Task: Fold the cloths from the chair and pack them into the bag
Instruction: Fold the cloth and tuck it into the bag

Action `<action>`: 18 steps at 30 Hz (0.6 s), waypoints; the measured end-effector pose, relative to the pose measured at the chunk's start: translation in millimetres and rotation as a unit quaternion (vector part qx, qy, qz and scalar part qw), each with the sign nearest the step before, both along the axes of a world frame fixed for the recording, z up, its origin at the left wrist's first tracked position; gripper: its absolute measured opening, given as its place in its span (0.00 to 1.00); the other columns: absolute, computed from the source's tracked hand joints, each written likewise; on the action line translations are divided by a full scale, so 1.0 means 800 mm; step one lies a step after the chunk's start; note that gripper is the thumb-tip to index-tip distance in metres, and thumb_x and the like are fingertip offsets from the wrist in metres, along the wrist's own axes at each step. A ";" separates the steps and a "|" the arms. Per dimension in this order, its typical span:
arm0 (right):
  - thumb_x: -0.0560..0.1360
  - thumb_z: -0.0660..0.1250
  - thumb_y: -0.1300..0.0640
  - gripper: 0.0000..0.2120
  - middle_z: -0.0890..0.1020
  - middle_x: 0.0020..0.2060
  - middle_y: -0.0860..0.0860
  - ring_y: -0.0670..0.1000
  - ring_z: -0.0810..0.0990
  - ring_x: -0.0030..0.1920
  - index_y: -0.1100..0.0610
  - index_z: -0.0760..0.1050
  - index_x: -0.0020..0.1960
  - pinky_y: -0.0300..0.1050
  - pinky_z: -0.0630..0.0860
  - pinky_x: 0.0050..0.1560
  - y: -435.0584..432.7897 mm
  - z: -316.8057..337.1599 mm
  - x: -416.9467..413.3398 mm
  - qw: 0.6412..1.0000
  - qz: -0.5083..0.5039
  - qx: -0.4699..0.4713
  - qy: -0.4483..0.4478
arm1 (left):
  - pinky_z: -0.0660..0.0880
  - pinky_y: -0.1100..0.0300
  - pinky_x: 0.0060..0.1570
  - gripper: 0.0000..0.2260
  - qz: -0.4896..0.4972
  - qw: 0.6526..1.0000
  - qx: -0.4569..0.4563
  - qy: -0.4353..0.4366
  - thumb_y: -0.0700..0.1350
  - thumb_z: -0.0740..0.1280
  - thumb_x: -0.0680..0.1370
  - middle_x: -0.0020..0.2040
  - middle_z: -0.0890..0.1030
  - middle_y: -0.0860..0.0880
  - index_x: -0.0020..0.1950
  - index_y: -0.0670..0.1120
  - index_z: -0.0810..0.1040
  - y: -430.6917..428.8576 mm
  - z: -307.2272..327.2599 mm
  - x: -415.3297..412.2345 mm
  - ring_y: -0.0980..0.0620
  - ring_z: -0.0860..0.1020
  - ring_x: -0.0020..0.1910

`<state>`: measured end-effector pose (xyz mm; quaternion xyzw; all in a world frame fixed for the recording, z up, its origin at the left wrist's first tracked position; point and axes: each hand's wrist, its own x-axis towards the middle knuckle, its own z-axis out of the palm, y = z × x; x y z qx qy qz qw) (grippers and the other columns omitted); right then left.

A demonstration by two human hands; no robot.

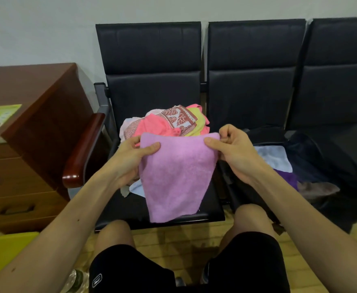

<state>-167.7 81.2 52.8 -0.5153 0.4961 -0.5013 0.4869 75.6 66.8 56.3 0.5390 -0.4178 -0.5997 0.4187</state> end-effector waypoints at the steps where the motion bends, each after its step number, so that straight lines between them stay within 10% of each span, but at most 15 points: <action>1: 0.76 0.69 0.64 0.14 0.76 0.27 0.41 0.37 0.77 0.32 0.57 0.64 0.41 0.37 0.74 0.34 -0.001 0.003 -0.001 0.999 -0.012 -0.026 0.035 | 0.81 0.47 0.42 0.20 0.025 1.000 -0.004 -0.011 0.42 0.73 0.75 0.59 0.81 0.46 0.65 0.46 0.75 -0.003 0.001 0.001 0.46 0.82 0.53; 5: 0.76 0.70 0.63 0.11 0.80 0.36 0.56 0.44 0.82 0.39 0.56 0.66 0.46 0.42 0.79 0.39 -0.006 0.019 -0.003 0.986 -0.009 -0.112 0.122 | 0.79 0.46 0.56 0.22 0.073 0.995 -0.066 0.001 0.39 0.74 0.74 0.63 0.77 0.43 0.62 0.52 0.69 -0.013 0.005 0.004 0.44 0.78 0.60; 12: 0.68 0.78 0.63 0.19 0.80 0.42 0.45 0.41 0.82 0.40 0.54 0.67 0.43 0.37 0.79 0.37 -0.005 0.045 -0.012 0.968 0.039 -0.137 0.206 | 0.79 0.52 0.59 0.26 0.001 0.986 -0.155 -0.065 0.44 0.77 0.64 0.61 0.82 0.52 0.62 0.48 0.82 -0.011 0.018 0.010 0.51 0.81 0.59; 18: 0.69 0.78 0.61 0.14 0.82 0.52 0.47 0.48 0.83 0.52 0.51 0.76 0.48 0.48 0.83 0.49 -0.007 0.043 -0.023 0.942 0.106 -0.087 0.306 | 0.77 0.60 0.57 0.24 -0.057 0.914 -0.260 -0.307 0.40 0.79 0.68 0.57 0.79 0.58 0.63 0.49 0.81 -0.008 0.012 0.011 0.56 0.78 0.57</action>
